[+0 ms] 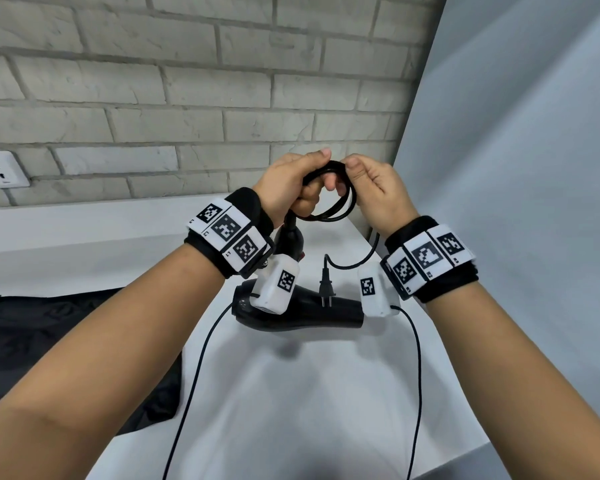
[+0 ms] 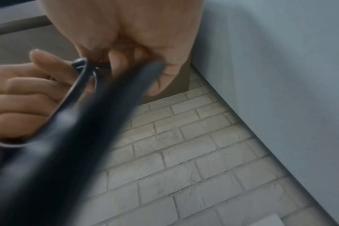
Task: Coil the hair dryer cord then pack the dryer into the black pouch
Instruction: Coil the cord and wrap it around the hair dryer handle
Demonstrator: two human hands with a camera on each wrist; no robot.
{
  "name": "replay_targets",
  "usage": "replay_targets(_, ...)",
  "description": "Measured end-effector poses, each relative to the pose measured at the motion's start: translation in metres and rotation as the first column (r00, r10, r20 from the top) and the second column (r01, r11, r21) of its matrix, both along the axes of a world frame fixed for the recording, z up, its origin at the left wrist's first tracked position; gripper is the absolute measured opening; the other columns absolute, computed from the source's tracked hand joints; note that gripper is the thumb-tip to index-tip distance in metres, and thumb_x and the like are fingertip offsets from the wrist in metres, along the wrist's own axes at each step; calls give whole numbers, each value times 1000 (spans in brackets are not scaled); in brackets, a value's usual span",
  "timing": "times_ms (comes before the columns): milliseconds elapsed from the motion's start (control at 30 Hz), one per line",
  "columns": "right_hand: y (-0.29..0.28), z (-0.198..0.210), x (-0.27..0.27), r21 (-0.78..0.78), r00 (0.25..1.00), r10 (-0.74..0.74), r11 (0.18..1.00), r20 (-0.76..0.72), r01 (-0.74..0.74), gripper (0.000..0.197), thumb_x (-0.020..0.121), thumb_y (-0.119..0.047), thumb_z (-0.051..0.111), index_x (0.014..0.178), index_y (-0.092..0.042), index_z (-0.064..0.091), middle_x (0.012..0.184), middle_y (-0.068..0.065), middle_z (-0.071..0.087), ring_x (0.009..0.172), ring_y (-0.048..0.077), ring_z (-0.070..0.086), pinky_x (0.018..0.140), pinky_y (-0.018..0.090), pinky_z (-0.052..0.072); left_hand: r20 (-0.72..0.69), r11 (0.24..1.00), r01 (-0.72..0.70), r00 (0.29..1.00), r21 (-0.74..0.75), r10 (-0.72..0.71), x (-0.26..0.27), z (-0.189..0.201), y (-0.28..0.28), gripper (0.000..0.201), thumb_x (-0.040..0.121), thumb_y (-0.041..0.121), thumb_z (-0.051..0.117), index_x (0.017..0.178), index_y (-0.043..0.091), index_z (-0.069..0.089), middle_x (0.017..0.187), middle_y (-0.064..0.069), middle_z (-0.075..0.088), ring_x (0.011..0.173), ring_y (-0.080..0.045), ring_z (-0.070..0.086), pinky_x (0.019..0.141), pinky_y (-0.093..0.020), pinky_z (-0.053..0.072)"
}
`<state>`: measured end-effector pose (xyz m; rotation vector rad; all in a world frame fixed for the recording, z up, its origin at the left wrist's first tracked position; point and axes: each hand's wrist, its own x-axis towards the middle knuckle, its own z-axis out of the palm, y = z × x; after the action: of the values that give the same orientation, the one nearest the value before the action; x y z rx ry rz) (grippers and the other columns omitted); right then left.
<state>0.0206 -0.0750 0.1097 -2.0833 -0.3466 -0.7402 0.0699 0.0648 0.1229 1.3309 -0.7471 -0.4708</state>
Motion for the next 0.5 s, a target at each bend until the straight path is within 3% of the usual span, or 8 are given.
replay_targets(67,2,-2,0,52,999,19,999,-45,-17,39,92,-39,28,75,-17,56,71,15,53,64,13,46,66,33,39,-6,999,-40,999,-4,40,-1,2,-1,50,98,24,35,51,11,48,34,10,24,30,-3,13,40,-14,8)
replay_targets(133,4,-1,0,70,994,28,997,-107,-20,40,91,-38,26,82,-9,53,65,4,47,55,2,41,56,15,34,-16,997,-75,997,-12,75,-2,3,-1,45,97,22,37,54,9,43,33,11,22,29,-3,14,38,-15,9)
replay_targets(200,7,2,-2,85,986,57,995,-155,-45,37,90,-34,27,79,-7,50,60,-5,40,46,0,38,48,9,29,-30,996,-90,996,-21,89,-1,4,-1,44,97,21,38,55,9,41,33,11,22,28,-2,14,37,-14,10)
replay_targets(300,5,8,-2,124,971,130,986,-202,-107,27,93,-25,32,77,-10,48,59,-2,42,46,-1,40,48,9,30,-37,997,-78,996,-17,78,1,3,-1,44,98,22,37,56,9,40,33,12,24,27,-1,14,36,-14,9)
replay_targets(400,3,13,-2,125,940,155,985,-304,-122,33,84,-30,35,88,-3,54,57,-5,52,51,1,45,55,19,35,-23,998,-68,997,4,68,2,0,0,43,99,22,36,58,9,39,31,12,28,27,0,15,36,-14,9)
replay_targets(500,2,14,0,81,930,134,990,-343,-113,26,82,-36,44,76,-15,58,55,-2,56,48,4,46,61,25,38,-19,997,-75,997,21,75,0,0,-2,43,98,23,39,56,12,36,33,12,26,27,-1,16,35,-13,11)
